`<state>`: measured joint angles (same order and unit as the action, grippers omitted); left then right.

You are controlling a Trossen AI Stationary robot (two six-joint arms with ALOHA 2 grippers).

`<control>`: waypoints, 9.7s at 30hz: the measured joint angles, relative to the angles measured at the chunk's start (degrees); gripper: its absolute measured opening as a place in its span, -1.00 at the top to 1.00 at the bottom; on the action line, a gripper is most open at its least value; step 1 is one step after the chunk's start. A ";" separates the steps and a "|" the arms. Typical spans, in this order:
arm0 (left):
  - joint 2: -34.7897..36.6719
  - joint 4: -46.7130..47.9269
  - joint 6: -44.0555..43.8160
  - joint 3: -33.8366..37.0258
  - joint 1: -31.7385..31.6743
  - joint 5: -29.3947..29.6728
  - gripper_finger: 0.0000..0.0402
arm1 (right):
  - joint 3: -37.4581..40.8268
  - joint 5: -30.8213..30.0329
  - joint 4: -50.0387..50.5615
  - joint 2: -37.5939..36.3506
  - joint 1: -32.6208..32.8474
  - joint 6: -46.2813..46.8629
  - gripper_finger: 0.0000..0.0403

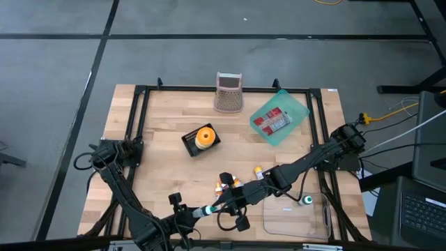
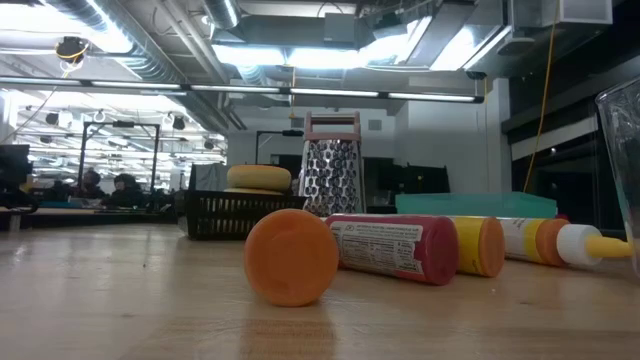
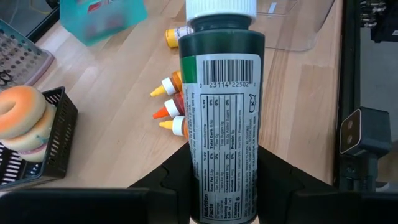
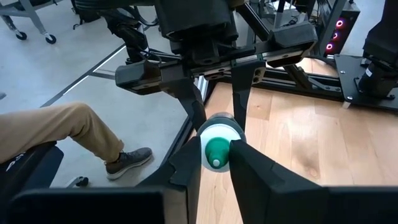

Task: Pick & Place Food Item
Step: Put the green food coloring bottle into the transparent bin

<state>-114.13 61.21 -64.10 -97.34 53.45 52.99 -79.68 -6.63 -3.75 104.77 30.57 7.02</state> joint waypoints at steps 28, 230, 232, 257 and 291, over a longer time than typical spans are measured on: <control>-0.04 0.05 0.42 0.07 -0.04 3.94 0.09 | -0.04 0.02 1.66 -0.11 -0.16 -0.01 0.90; 0.02 11.67 -21.25 0.52 4.35 2.62 -0.12 | -1.25 1.51 4.62 1.07 -0.07 0.44 0.54; 0.09 13.26 -24.95 3.32 3.03 -1.34 -0.12 | -1.25 1.53 4.64 1.07 0.01 0.05 0.44; -0.02 9.02 25.56 8.63 -25.03 -37.35 -0.12 | -1.25 1.75 5.51 1.07 3.22 -1.83 0.18; 0.31 1.32 25.86 20.41 -25.98 -42.48 -0.12 | -1.25 1.74 7.91 1.07 3.39 -3.44 0.19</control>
<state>-113.82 62.53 -38.24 -76.93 27.47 10.51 -80.93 -4.89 4.16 105.84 33.95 3.57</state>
